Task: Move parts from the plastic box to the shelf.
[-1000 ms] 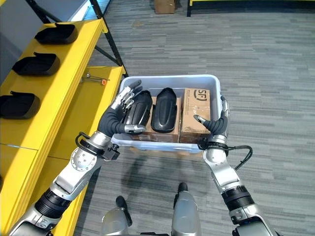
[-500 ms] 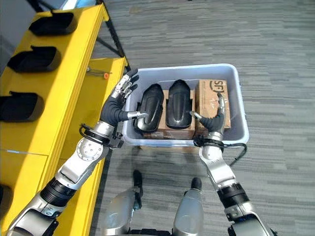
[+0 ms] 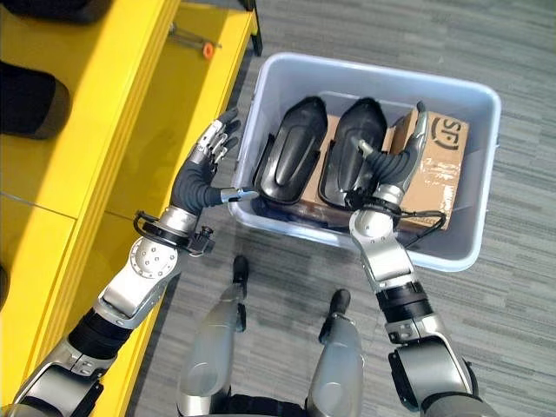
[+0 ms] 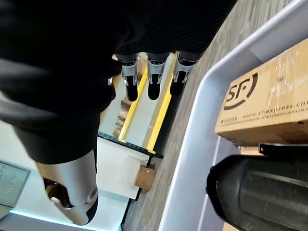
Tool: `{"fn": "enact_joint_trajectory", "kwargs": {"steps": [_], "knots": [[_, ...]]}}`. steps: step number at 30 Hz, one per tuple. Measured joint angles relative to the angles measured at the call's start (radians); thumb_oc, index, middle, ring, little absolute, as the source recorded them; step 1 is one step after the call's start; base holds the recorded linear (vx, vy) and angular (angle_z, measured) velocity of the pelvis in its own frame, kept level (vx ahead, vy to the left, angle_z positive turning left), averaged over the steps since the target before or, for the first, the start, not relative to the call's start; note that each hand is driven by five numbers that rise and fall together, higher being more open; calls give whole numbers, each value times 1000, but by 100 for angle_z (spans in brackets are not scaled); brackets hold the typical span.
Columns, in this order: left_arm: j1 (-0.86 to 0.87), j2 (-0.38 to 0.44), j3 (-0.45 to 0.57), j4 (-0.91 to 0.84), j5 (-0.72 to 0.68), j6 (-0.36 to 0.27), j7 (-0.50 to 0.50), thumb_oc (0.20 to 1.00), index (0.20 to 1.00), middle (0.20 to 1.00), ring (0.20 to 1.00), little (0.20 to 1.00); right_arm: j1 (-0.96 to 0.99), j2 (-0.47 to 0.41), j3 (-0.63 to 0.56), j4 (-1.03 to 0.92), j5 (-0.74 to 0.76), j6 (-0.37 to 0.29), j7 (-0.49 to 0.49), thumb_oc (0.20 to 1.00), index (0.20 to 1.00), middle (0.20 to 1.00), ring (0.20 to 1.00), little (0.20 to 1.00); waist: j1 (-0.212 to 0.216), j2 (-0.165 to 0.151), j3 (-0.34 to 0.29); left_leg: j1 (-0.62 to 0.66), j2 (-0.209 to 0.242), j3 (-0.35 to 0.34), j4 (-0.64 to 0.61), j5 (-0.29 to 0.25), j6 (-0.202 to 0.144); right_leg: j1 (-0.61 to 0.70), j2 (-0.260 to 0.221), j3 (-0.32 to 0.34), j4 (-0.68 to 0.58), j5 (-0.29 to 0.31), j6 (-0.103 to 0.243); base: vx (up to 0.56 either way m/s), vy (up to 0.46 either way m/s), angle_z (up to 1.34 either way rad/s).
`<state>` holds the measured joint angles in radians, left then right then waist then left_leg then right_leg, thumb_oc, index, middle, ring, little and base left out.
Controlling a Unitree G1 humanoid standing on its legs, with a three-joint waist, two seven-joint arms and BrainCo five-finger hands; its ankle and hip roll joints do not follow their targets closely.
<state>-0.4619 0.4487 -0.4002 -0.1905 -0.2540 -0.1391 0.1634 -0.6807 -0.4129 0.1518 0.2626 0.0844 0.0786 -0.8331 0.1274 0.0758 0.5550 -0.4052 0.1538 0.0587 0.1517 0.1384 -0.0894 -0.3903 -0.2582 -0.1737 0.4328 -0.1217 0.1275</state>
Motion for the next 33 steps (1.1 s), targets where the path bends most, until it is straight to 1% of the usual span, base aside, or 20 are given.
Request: {"fn": "enact_joint_trajectory", "kwargs": {"steps": [1, 2, 3, 4, 5, 7, 9, 12, 15, 18, 20, 26, 28, 31, 33], "knots": [[-21, 1, -2, 1, 0, 0, -27, 1000, 1000, 1000, 1000, 1000, -95, -1, -53, 107, 1, 18, -6, 1000, 1000, 1000, 1000, 1000, 16, 0, 3, -67, 0, -15, 29, 2, -1, -67, 0, 0, 36, -5, -5, -73, -63, 7], [-30, 2, -2, 1, 0, -3, -39, 1000, 1000, 1000, 1000, 1000, -115, -2, -66, 142, 0, 22, -6, 1000, 1000, 1000, 1000, 1000, 27, 0, 3, -80, 0, -16, 31, 2, -1, -83, -1, 1, 46, -8, -6, -56, -93, 11], [-41, 9, -1, 0, -3, -12, -52, 1000, 1000, 1000, 1000, 1000, -145, -7, -65, 182, 0, 23, -5, 1000, 1000, 1000, 1000, 1000, 31, -4, 3, -111, 1, -21, 46, 3, -1, -112, -1, 0, 65, -12, -9, -81, -124, 11], [-80, 26, -1, 1, -9, -23, -56, 1000, 1000, 1000, 1000, 1000, -196, -27, -62, 203, 3, 23, -5, 1000, 1000, 1000, 1000, 1000, 33, -9, 5, -194, 4, -37, 71, 1, 0, -195, 1, -1, 100, -21, -14, -34, -91, 13], [-78, 27, -1, 1, -8, -23, -56, 1000, 1000, 1000, 1000, 1000, -187, -28, -52, 193, 10, 23, -17, 1000, 1000, 1000, 1000, 1000, 33, -15, 9, -227, 6, -43, 76, 9, 0, -230, 2, 0, 111, -21, -17, -37, -70, 7], [-68, 31, 3, -1, -9, -23, -60, 1000, 1000, 1000, 1000, 1000, -135, -26, -44, 187, 11, 23, -31, 1000, 1000, 1000, 1000, 1000, 22, -19, 9, -230, 7, -42, 78, 9, 0, -230, 5, 0, 107, -18, -18, -4, 6, -2], [-69, 22, 16, -1, -37, -21, -90, 1000, 1000, 1000, 1000, 1000, -133, -25, -41, 187, 10, 24, -32, 1000, 1000, 1000, 1000, 1000, 6, -21, 9, -235, 7, -42, 78, 8, 1, -234, 5, 0, 106, -18, -19, 0, 0, 0], [-75, 19, 8, -1, -38, -21, -92, 1000, 1000, 1000, 1000, 1000, -130, -23, -20, 188, 10, 24, -38, 1000, 1000, 1000, 1000, 1000, -10, -23, 8, -241, 10, -43, 78, 7, 2, -241, 8, 1, 104, -18, -20, -5, -23, -3], [-76, 17, 12, -1, -38, -21, -92, 1000, 1000, 1000, 1000, 1000, -121, -21, -22, 187, 49, 24, -38, 1000, 1000, 1000, 1000, 1000, -10, -26, 7, -275, 17, -43, 80, 7, 0, -275, 16, 1, 107, -16, -23, 10, -10, -3], [-74, 17, 12, -1, -37, -21, -92, 1000, 1000, 1000, 1000, 1000, -110, -21, -22, 196, 56, 23, -38, 1000, 1000, 1000, 1000, 1000, -9, -26, 7, -282, 17, -43, 89, 7, -3, -278, 16, 1, 107, -16, -24, 0, 0, 0], [-82, 18, 16, -1, -31, -21, -91, 1000, 1000, 1000, 1000, 1000, -110, -21, -22, 203, 91, 22, -38, 1000, 1000, 1000, 1000, 1000, -10, -26, 7, -294, 18, -45, 101, 3, -3, -286, 16, 1, 109, -16, -24, 0, 0, 0], [-116, 24, 16, 0, -30, -25, -79, 1000, 1000, 1000, 1000, 1000, -110, -21, -20, 252, 109, 22, -23, 1000, 1000, 1000, 1000, 1000, -13, -26, 7, -316, 15, -45, 116, -5, 2, -307, 11, 4, 125, -19, -24, 35, -4, 1], [-121, 27, 16, 8, -31, -26, -71, 1000, 1000, 1000, 1000, 1000, -117, -20, 2, 263, 116, 22, -20, 1000, 1000, 1000, 1000, 1000, -12, -26, 7, -318, 15, -48, 118, -5, 3, -309, 11, 4, 130, -20, -24, 44, -21, 0], [-153, 39, 15, 15, -34, -26, -75, 1000, 1000, 1000, 1000, 1000, -202, -23, 17, 356, 99, 22, -36, 1000, 1000, 1000, 1000, 1000, -11, -26, 6, -344, 14, -57, 132, -4, 0, -334, 11, 5, 147, -22, -27, 0, -10, 1], [-161, 38, 10, 18, -40, -25, -77, 1000, 1000, 1000, 1000, 1000, -243, -27, 19, 384, 89, 21, -34, 1000, 1000, 1000, 1000, 1000, -6, -26, 6, -354, 13, -63, 133, 1, -2, -345, 11, 3, 157, -22, -28, 5, -32, 3]]}}
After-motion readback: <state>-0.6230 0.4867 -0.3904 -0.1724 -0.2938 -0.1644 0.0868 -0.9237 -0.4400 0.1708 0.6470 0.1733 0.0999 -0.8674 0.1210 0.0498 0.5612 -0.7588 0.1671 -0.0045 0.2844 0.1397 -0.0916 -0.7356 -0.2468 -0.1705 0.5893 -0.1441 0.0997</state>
